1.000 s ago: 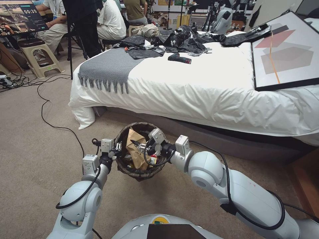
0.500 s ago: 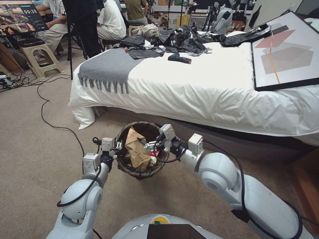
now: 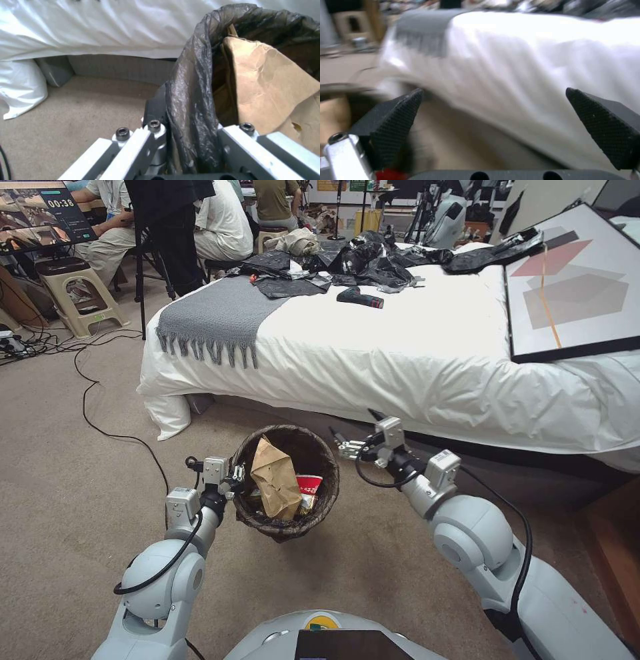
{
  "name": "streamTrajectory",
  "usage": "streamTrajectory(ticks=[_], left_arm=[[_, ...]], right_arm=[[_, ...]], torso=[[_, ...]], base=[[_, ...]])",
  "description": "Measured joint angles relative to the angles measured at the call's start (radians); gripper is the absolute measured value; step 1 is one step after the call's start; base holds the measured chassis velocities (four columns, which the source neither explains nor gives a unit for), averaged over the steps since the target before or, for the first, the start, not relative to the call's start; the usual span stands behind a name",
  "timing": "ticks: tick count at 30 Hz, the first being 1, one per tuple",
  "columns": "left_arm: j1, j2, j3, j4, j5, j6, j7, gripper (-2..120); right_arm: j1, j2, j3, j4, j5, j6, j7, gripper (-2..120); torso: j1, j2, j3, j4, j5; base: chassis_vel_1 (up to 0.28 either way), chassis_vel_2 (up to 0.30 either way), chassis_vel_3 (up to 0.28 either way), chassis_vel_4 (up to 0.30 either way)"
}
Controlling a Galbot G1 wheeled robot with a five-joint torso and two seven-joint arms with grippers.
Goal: Pick up the trash bin, then pick up the garbage from the floor and place it into the trash bin.
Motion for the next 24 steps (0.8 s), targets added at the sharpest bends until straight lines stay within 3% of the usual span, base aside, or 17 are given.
streamTrajectory(ticks=[1, 4, 8, 11, 18, 24], left_arm=[[0.0, 0.0, 0.0, 0.0, 0.0, 0.0, 0.0, 7], [0.001, -0.001, -0.001, -0.003, -0.002, -0.005, 0.003, 7], [0.002, 0.003, -0.006, -0.004, -0.008, -0.005, 0.005, 7], [0.002, 0.004, -0.011, 0.001, -0.01, -0.009, 0.011, 7], [0.011, 0.009, -0.013, -0.002, -0.009, -0.006, 0.015, 7], [0.015, 0.01, -0.016, -0.008, -0.005, 0.001, 0.016, 7]], right_arm=[[0.0, 0.0, 0.0, 0.0, 0.0, 0.0, 0.0, 100], [-0.117, 0.143, 0.114, -0.049, -0.198, 0.137, -0.035, 100], [-0.2, 0.221, 0.167, -0.052, -0.242, 0.188, -0.047, 100], [-0.316, 0.305, 0.227, -0.052, -0.274, 0.289, -0.074, 100], [-0.454, 0.379, 0.3, -0.076, -0.327, 0.444, -0.111, 100], [-0.479, 0.393, 0.317, -0.072, -0.328, 0.465, -0.115, 100]], torso=[[0.0, 0.0, 0.0, 0.0, 0.0], [0.0, 0.0, 0.0, -0.0001, 0.0003], [0.0, 0.0, 0.0, 0.0001, 0.0001], [0.0, 0.0, 0.0, -0.0001, 0.0], [0.0, 0.0, 0.0, -0.0001, 0.0], [0.0, 0.0, 0.0, 0.0002, 0.0]], base=[[0.0, 0.0, 0.0, 0.0], [0.0, 0.0, 0.0, 0.0], [0.0, 0.0, 0.0, 0.0], [0.0, 0.0, 0.0, 0.0], [0.0, 0.0, 0.0, 0.0], [0.0, 0.0, 0.0, 0.0]])
